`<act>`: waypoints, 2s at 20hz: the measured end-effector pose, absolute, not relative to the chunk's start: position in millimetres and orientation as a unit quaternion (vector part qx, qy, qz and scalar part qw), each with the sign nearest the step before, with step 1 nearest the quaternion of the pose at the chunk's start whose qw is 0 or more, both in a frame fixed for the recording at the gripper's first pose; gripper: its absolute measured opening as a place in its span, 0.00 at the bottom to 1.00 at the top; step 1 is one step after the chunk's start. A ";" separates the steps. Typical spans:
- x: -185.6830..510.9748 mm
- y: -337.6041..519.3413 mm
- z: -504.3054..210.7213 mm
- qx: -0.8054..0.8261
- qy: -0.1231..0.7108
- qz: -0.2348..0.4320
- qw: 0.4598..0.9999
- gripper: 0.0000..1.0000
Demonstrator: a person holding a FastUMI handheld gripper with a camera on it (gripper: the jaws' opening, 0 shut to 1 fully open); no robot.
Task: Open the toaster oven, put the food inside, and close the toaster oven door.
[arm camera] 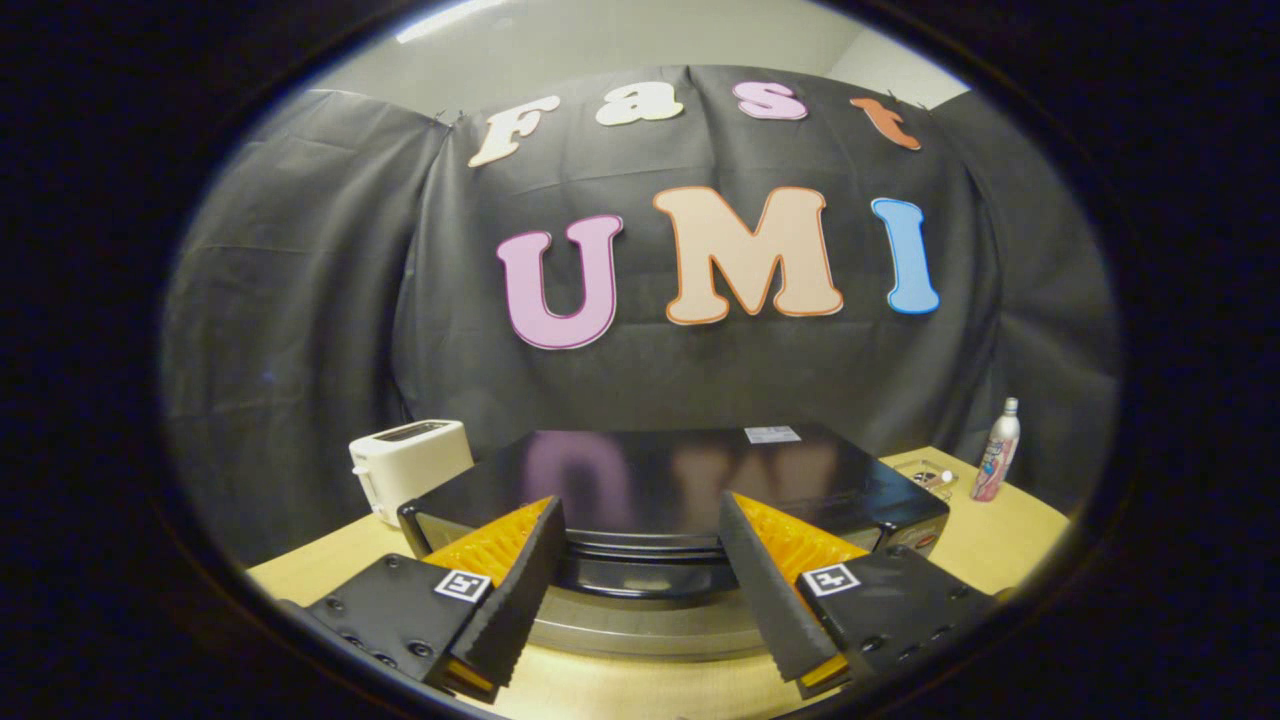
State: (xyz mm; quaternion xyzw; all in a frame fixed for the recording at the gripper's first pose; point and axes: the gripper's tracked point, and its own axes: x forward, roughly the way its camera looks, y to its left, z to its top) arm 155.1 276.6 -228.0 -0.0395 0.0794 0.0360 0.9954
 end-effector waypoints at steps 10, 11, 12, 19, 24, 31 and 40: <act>95.4 273.3 -231.6 -0.035 0.030 0.035 0.998 0.96; 86.4 273.5 -235.1 -0.034 0.028 0.034 0.998 0.96; 78.5 272.5 -237.1 -0.033 0.027 0.033 0.999 0.96; 27.1 265.3 -266.6 -0.034 0.055 0.009 0.998 0.96; 4.4 260.5 -298.1 -0.033 0.133 0.010 0.991 0.96; -7.3 249.3 -343.5 0.005 0.230 0.017 0.973 0.96; 0.1 236.2 -378.4 0.022 0.265 0.017 0.964 0.92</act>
